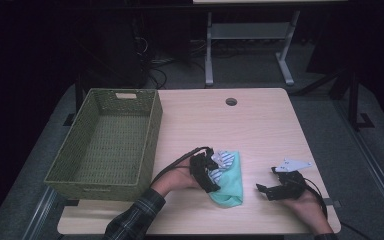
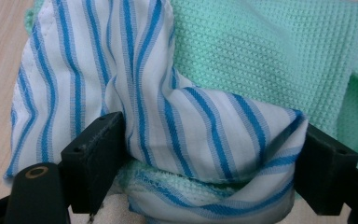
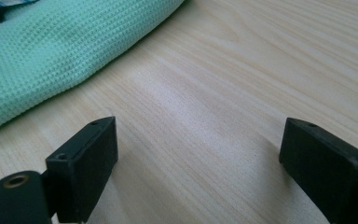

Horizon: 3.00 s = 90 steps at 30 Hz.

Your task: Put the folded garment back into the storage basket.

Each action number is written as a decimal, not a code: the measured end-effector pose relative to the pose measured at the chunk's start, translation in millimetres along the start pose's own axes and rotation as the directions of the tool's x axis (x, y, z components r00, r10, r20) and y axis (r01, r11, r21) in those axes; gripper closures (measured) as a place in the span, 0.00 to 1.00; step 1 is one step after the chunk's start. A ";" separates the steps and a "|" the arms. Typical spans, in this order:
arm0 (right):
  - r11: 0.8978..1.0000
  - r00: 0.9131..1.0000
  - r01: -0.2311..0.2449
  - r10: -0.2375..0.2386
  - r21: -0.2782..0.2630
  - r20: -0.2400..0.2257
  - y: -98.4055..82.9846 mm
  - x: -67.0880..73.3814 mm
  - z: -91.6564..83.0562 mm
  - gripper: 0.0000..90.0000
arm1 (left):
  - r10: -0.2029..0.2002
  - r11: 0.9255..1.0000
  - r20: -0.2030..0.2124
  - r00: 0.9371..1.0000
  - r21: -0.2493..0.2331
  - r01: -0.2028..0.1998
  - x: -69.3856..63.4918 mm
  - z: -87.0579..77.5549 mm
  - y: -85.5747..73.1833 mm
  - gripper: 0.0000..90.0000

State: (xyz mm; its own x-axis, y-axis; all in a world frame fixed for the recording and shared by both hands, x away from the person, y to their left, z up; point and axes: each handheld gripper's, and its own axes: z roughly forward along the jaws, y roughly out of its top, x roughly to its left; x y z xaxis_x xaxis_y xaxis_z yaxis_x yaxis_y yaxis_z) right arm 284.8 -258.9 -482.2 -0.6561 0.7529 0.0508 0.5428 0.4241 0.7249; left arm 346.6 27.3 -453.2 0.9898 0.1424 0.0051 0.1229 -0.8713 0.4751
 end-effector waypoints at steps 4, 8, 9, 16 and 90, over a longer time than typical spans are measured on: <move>1.000 1.000 0.005 -0.005 0.006 0.008 0.2 1.4 0.2 0.12 | -0.001 1.000 0.002 1.000 0.005 0.001 -0.9 -1.3 0.3 0.26; 1.000 1.000 0.012 -0.012 0.008 0.012 0.1 1.4 0.3 0.12 | -0.005 1.000 0.010 1.000 0.000 0.005 -2.0 -3.2 1.1 0.39; 1.000 1.000 0.011 -0.011 0.008 0.012 0.1 1.4 0.3 0.12 | -0.013 1.000 0.009 1.000 0.000 0.013 -2.1 -3.4 1.3 0.42; 1.000 1.000 -0.001 0.001 0.012 0.021 0.1 1.9 0.5 0.10 | -0.057 0.998 -0.003 0.998 0.000 0.057 -1.4 -5.6 2.6 0.66; 0.999 0.996 -0.049 0.048 0.012 0.070 -0.6 0.9 0.0 0.08 | -0.249 0.954 -0.099 0.963 -0.199 0.226 29.9 -150.6 9.2 0.76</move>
State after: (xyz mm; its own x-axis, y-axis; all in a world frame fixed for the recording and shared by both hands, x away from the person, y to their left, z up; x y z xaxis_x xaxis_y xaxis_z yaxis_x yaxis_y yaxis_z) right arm 283.9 -258.5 -482.6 -0.5910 0.8058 0.0377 0.5810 0.3928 0.7129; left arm 366.5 94.2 -316.1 0.9158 0.4007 -0.0260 0.3264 -0.7050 0.6296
